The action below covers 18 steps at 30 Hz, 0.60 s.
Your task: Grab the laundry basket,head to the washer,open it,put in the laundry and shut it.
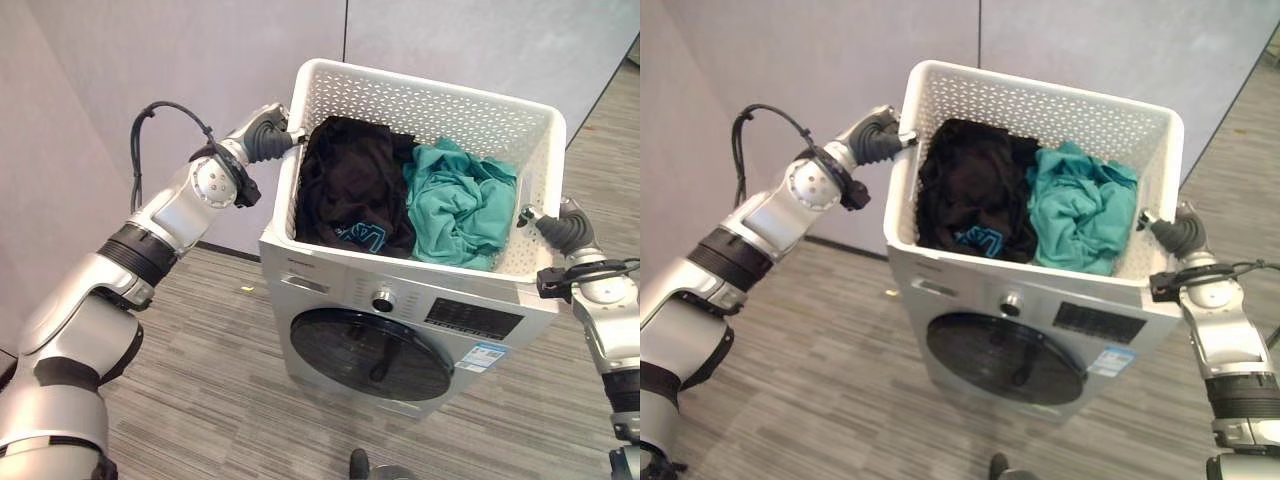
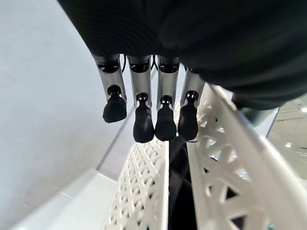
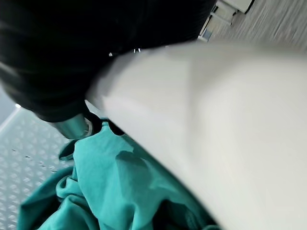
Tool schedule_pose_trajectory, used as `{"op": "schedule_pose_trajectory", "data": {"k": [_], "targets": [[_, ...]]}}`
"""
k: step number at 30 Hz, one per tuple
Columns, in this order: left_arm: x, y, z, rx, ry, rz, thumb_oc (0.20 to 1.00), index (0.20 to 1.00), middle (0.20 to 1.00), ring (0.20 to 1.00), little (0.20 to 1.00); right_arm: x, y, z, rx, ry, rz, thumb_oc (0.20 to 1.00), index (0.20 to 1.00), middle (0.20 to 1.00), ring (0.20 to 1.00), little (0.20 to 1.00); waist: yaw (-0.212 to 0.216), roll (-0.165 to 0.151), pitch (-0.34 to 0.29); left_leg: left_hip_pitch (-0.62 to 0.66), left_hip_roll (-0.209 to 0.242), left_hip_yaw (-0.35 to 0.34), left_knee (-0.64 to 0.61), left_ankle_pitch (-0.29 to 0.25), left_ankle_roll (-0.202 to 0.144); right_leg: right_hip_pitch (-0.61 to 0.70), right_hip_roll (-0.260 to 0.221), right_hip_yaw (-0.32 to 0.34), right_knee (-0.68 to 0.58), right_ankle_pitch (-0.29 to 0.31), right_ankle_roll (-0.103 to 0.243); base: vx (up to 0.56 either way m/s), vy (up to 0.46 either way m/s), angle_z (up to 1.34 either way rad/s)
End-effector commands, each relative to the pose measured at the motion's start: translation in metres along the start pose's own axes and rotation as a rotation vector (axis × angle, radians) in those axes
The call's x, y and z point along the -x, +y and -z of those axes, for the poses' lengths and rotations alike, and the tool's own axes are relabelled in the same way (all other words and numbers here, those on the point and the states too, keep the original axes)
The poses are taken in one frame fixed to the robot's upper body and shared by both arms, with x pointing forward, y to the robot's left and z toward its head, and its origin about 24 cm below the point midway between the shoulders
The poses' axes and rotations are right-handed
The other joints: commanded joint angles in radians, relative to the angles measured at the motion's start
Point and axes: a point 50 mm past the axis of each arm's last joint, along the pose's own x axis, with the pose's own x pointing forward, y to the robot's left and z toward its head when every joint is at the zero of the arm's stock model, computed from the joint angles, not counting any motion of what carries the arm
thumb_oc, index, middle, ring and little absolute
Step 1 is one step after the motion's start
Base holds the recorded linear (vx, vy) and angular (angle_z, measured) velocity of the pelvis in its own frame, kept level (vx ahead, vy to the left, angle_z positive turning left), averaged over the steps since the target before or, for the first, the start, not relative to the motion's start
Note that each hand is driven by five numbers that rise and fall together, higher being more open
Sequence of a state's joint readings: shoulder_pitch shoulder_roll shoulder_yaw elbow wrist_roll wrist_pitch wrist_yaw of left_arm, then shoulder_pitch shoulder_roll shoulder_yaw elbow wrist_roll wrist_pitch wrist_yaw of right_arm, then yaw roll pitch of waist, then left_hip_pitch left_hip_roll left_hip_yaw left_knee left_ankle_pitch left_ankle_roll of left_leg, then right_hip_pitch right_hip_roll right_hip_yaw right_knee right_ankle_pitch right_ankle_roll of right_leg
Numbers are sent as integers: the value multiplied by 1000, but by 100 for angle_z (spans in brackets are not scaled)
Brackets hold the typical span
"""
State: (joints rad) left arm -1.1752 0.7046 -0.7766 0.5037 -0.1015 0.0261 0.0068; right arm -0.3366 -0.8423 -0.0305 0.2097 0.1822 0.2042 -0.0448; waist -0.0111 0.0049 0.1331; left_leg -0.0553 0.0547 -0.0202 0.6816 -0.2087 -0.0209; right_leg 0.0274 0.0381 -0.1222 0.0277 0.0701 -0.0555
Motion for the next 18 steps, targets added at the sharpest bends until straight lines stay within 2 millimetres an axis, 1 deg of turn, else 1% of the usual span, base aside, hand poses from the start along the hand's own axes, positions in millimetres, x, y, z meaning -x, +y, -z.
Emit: {"op": "schedule_pose_trajectory", "data": {"k": [1, 3, 4, 5, 6, 7, 8, 10, 11, 12, 14, 15, 16, 17, 18], "targets": [[-13, 22, -39, -39, -138, -38, 200, 200, 200, 200, 200, -8, -26, -56, -20, -230, 81, 200, 200, 200, 200, 200, 3, -12, -24, -47, 117, -2, -52, 245, 0, 55, -58, -8, 16, -135, 87, 27, -53, 2], [-17, 23, -49, -41, -164, -35, 200, 200, 200, 200, 200, -7, -28, -59, -15, -245, 88, 200, 200, 200, 200, 200, 2, -21, -15, -92, 121, 36, -157, 207, -1, 72, -67, -17, 4, -139, 95, 69, -34, 24], [-17, 23, -49, -41, -165, -35, 200, 200, 200, 200, 200, -7, -29, -59, -16, -245, 88, 200, 200, 200, 200, 200, 3, -24, -16, -87, 117, 39, -166, 208, 0, 72, -71, -16, 2, -139, 97, 155, 52, 20], [-17, 25, -48, -48, -163, -43, 200, 200, 200, 200, 200, -5, -26, -60, -9, -255, 80, 200, 200, 200, 200, 200, 11, -22, -12, -99, 101, 51, -372, 210, -15, 89, -75, -18, 0, -159, 106, 119, 50, 12], [-17, 25, -48, -48, -163, -43, 200, 200, 200, 200, 200, -5, -26, -60, -9, -255, 80, 200, 200, 200, 200, 200, 11, -24, -12, -94, 98, 53, -381, 215, -15, 89, -78, -18, 0, -159, 106, 245, 115, 10], [-16, 25, -43, -49, -146, -46, 200, 200, 200, 200, 200, -5, -20, -61, -6, -264, 61, 200, 200, 200, 200, 200, 30, -6, -9, -114, 82, 30, -542, 257, -31, 112, -69, -18, 4, -183, 111, 232, 98, -1], [-16, 24, -41, -52, -140, -42, 200, 200, 200, 200, 200, -5, -18, -61, -7, -266, 55, 200, 200, 200, 200, 200, 35, 1, -7, -121, 70, 24, -599, 277, -39, 124, -68, -18, 9, -195, 111, 235, 97, -3], [-15, 23, -40, -53, -139, -40, 200, 200, 200, 200, 200, -5, -16, -61, -9, -271, 51, 200, 200, 200, 200, 200, 39, 2, -5, -123, 58, 28, -635, 289, -43, 139, -70, -22, 12, -207, 112, 212, 65, -28], [-14, 25, -37, -61, -131, -38, 200, 200, 200, 200, 200, -6, -12, -61, -13, -271, 41, 200, 200, 200, 200, 200, 52, 7, -1, -144, 45, 39, -618, 296, -48, 162, -76, -24, 12, -222, 114, 353, 128, -41], [-13, 28, -35, -63, -127, -46, 200, 200, 200, 200, 200, -8, -11, -62, -15, -269, 36, 200, 200, 200, 200, 200, 58, 14, -10, -123, 45, 42, -639, 294, -44, 171, -76, -19, 13, -232, 121, 408, 160, -37], [-10, 32, -31, -85, -118, -53, 200, 200, 200, 200, 200, -10, -5, -66, -24, -281, 25, 200, 200, 200, 200, 200, 76, 22, -34, -100, 33, 26, -622, 301, -34, 194, -84, -7, 32, -254, 128, 390, 165, -18], [-9, 34, -28, -99, -111, -54, 200, 200, 200, 200, 200, -11, -1, -67, -32, -284, 15, 200, 200, 200, 200, 200, 87, 21, -42, -91, 26, 26, -603, 290, -27, 191, -92, -5, 77, -258, 133, 369, 186, -36], [-8, 33, -28, -105, -112, -49, 200, 200, 200, 200, 200, -12, 5, -68, -39, -285, 1, 200, 200, 200, 200, 200, 91, 21, -44, -74, 21, 40, -593, 276, -14, 175, -102, -5, 158, -256, 141, 239, 137, -50], [-7, 33, -27, -105, -111, -49, 200, 200, 200, 200, 200, -12, 5, -68, -40, -286, 0, 200, 200, 200, 200, 200, 93, 18, -42, -73, 20, 45, -591, 274, -12, 167, -106, 0, 174, -264, 143, 245, 221, -50], [-3, 32, -23, -109, -109, -45, 200, 200, 200, 200, 200, -11, 19, -63, -78, -276, -41, 200, 200, 200, 200, 200, 88, 27, -26, -21, 17, 86, -607, 262, 14, 85, -132, -14, 363, -212, 170, 175, 196, -26]]}}
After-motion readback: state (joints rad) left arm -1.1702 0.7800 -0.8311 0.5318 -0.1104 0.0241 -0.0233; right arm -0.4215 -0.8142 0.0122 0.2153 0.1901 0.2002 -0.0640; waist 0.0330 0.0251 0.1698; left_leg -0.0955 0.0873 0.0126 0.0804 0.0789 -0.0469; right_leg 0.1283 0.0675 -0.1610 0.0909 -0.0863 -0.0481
